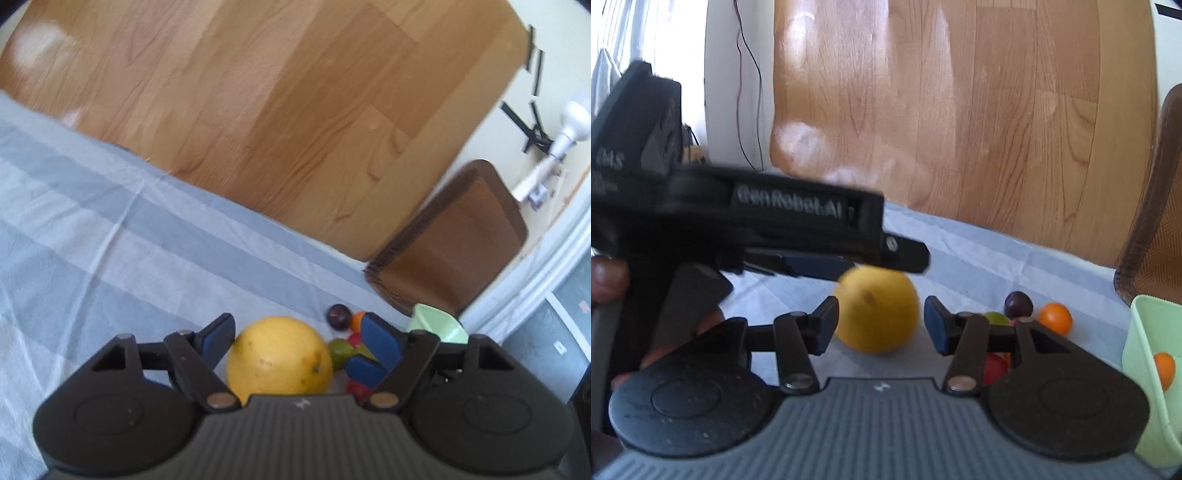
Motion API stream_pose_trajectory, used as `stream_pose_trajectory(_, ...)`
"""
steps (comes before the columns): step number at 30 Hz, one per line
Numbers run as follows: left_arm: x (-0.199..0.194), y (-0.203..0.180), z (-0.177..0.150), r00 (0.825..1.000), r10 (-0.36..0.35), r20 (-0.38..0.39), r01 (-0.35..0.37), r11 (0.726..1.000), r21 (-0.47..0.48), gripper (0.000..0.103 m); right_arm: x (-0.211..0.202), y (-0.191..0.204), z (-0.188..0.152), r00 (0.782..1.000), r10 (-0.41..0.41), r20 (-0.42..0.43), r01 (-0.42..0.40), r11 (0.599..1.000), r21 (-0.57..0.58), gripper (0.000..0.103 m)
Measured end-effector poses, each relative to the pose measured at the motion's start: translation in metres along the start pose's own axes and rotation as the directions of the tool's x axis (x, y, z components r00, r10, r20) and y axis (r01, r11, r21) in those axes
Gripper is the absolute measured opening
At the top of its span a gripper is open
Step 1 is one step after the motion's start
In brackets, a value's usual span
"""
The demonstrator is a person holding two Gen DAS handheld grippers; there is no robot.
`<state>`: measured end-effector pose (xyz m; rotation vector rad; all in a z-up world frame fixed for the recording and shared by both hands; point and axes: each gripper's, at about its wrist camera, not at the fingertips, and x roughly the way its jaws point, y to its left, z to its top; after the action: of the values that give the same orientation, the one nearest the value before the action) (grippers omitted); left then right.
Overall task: Organize fruits
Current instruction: 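Grasp the yellow grapefruit with the left gripper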
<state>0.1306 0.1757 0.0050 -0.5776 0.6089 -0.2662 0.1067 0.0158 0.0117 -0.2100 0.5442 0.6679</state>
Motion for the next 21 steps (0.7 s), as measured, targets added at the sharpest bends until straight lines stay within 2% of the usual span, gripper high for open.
stream_pose_trajectory(2,0.005,0.007,-0.001,1.0,0.009,-0.006,-0.009,1.0,-0.007,0.065,0.012,-0.002,-0.001,0.999,0.01,-0.035,-0.01,1.0,0.02,0.055)
stream_pose_trajectory(6,0.009,0.012,-0.002,1.0,0.001,-0.003,-0.001,1.0,-0.009,0.062,0.026,0.009,0.003,0.999,-0.023,-0.048,0.021,0.999,-0.044,0.06)
stream_pose_trajectory(9,0.003,0.009,0.0,1.0,0.014,0.009,-0.014,1.0,-0.002,0.062,0.023,0.009,0.003,1.0,-0.01,-0.03,0.009,0.999,-0.037,0.058)
stream_pose_trajectory(11,-0.007,0.001,0.001,0.999,-0.011,0.03,0.011,1.0,-0.008,0.062,0.01,0.011,0.003,0.999,-0.026,0.022,0.027,0.998,-0.049,0.058)
stream_pose_trajectory(14,-0.02,-0.032,0.005,0.997,-0.046,0.061,0.043,0.998,0.047,0.062,-0.022,0.007,0.005,0.992,-0.071,0.108,0.076,0.996,-0.052,0.058)
stream_pose_trajectory(17,-0.016,-0.08,0.008,0.992,-0.107,0.059,0.099,0.987,0.127,0.062,-0.057,-0.015,0.005,0.972,-0.15,0.179,0.156,0.988,-0.021,0.058)
stream_pose_trajectory(21,0.02,-0.154,-0.002,0.984,-0.179,-0.009,0.177,0.959,0.222,0.062,-0.096,-0.068,-0.006,0.946,-0.268,0.185,0.258,0.963,0.073,0.058)
